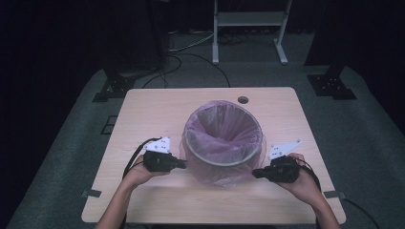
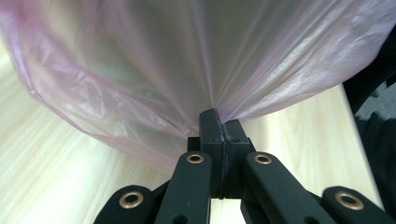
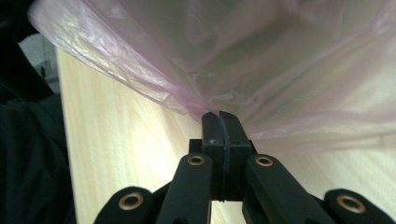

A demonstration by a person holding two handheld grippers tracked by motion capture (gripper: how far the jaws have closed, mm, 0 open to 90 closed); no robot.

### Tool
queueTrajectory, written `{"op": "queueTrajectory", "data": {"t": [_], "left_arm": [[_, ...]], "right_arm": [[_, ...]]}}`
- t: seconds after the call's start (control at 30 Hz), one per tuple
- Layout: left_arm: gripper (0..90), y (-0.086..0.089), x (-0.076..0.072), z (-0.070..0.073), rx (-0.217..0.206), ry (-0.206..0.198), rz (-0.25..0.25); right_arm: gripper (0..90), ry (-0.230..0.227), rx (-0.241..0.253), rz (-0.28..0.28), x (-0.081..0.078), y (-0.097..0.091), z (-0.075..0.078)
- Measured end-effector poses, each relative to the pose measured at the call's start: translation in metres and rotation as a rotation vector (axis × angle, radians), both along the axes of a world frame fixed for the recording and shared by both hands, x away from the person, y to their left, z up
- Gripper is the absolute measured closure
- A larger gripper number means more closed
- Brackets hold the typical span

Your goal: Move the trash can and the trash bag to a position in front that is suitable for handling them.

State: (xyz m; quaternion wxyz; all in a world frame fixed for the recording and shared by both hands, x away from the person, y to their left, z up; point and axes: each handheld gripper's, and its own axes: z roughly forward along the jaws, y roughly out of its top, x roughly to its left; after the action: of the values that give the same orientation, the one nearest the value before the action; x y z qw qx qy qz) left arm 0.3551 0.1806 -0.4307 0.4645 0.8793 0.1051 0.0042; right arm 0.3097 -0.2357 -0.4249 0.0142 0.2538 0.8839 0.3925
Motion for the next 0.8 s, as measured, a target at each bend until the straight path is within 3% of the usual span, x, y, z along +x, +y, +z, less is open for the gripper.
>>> {"op": "queueTrajectory", "data": {"t": [0.17, 0.27, 0.43, 0.5, 0.53, 0.7, 0.8], "left_arm": [[90.0, 0.005, 0.001, -0.011, 0.015, 0.022, 0.036], [90.0, 0.007, 0.002, -0.016, 0.050, 0.027, 0.052], [89.7, 0.012, 0.002, -0.018, 0.031, 0.036, 0.080], [75.8, 0.016, 0.000, -0.015, 0.006, 0.052, 0.080], [70.6, 0.018, 0.000, -0.013, 0.003, 0.056, 0.075], [54.3, 0.029, -0.005, 0.000, -0.017, 0.035, 0.100], [46.0, 0.031, -0.004, 0.009, -0.058, 0.020, 0.120]], "right_arm": [[90.0, 0.031, -0.015, -0.016, 0.002, -0.004, -0.012], [90.0, 0.045, -0.020, -0.021, 0.003, -0.006, -0.017], [90.0, 0.062, -0.015, -0.021, 0.002, -0.008, -0.022], [72.1, 0.069, 0.024, -0.012, 0.000, -0.011, -0.019], [68.2, 0.054, 0.031, -0.006, -0.001, -0.013, -0.016], [55.9, 0.020, 0.086, -0.012, -0.006, -0.027, 0.000], [48.8, -0.022, 0.131, -0.049, -0.007, -0.032, 0.010]]}}
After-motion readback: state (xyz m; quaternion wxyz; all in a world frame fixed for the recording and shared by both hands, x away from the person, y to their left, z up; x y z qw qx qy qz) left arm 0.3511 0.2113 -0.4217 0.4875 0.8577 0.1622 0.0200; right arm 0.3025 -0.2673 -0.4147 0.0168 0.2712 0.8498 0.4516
